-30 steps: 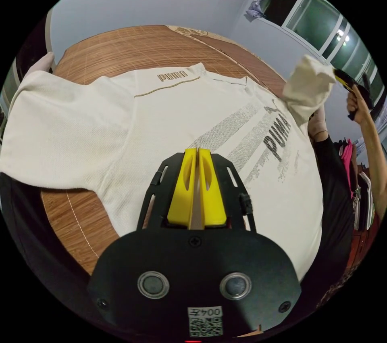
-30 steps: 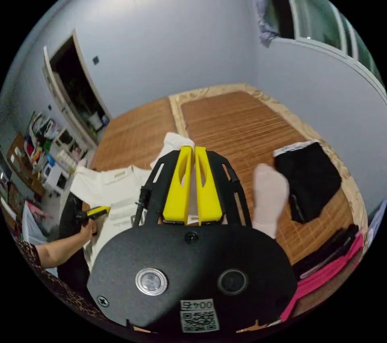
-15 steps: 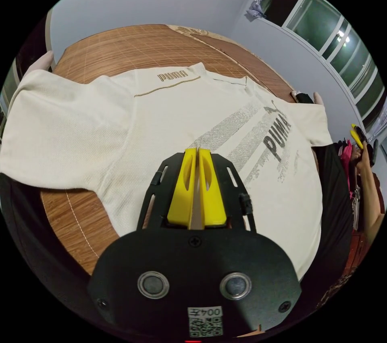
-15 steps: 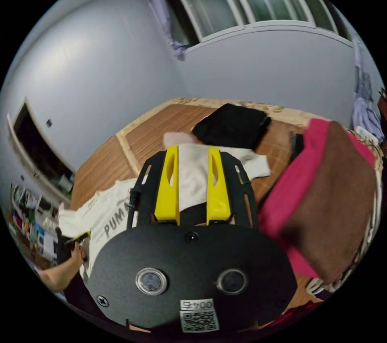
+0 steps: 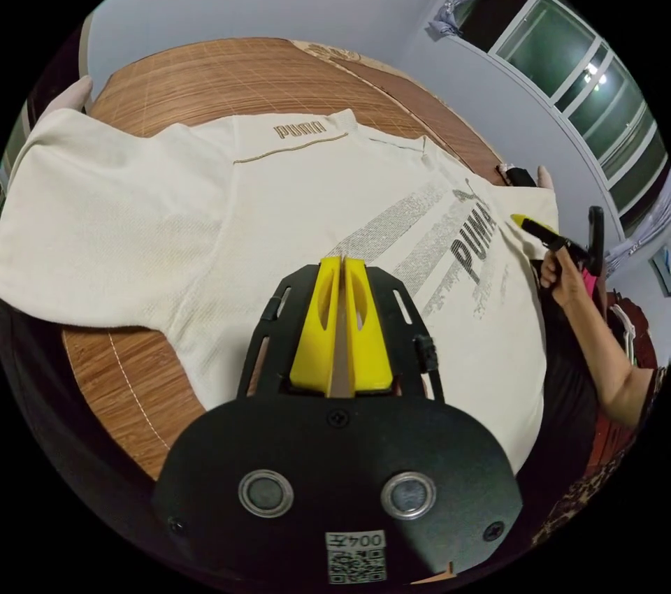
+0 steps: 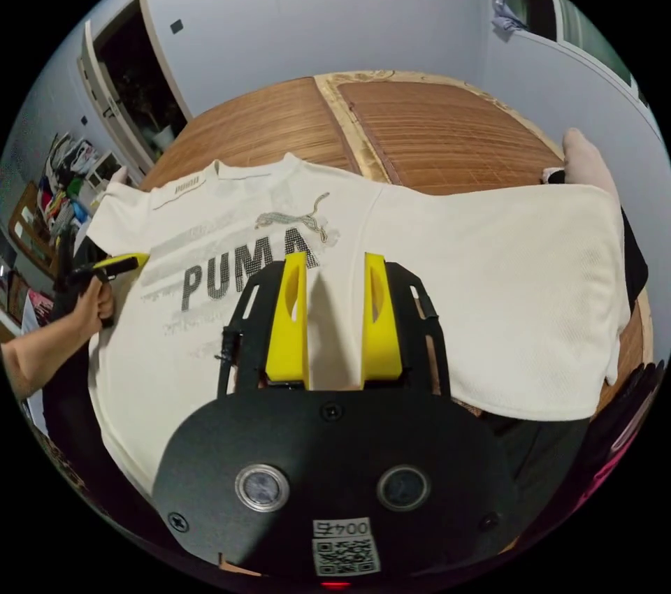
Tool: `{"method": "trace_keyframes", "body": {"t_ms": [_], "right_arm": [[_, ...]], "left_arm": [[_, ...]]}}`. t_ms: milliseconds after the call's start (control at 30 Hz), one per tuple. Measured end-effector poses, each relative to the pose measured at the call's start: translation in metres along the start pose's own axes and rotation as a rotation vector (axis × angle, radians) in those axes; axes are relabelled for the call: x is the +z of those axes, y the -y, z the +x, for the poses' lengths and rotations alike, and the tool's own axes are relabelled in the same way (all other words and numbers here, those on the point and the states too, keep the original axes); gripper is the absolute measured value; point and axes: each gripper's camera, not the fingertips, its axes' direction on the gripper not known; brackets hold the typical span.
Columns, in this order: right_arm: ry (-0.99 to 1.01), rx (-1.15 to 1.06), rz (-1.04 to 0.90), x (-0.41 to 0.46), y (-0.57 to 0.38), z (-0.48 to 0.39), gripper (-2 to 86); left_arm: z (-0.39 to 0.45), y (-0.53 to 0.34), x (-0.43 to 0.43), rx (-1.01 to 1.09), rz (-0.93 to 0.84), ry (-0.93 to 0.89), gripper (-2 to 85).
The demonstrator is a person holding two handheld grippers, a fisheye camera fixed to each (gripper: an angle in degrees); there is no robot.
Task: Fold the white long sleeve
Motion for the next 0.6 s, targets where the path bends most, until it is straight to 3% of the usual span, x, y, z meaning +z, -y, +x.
{"method": "trace_keyframes", "body": {"t_ms": [200, 400, 600], "right_arm": [[-0.002, -0.027, 0.012, 0.018, -0.002, -0.009, 12.2], [-0.024, -0.077, -0.051, 0.042, 0.001, -0.028, 12.3], [-0.036, -0.086, -0.086, 0.059, 0.002, -0.040, 12.4]], "left_arm": [[0.010, 0.031, -0.021, 0.091, 0.133, 0.088, 4.8], [-0.017, 0.073, -0.003, 0.040, 0.079, 0.077, 13.1], [-0.033, 0.077, -0.003, 0.012, 0.064, 0.051, 14.0]]}}
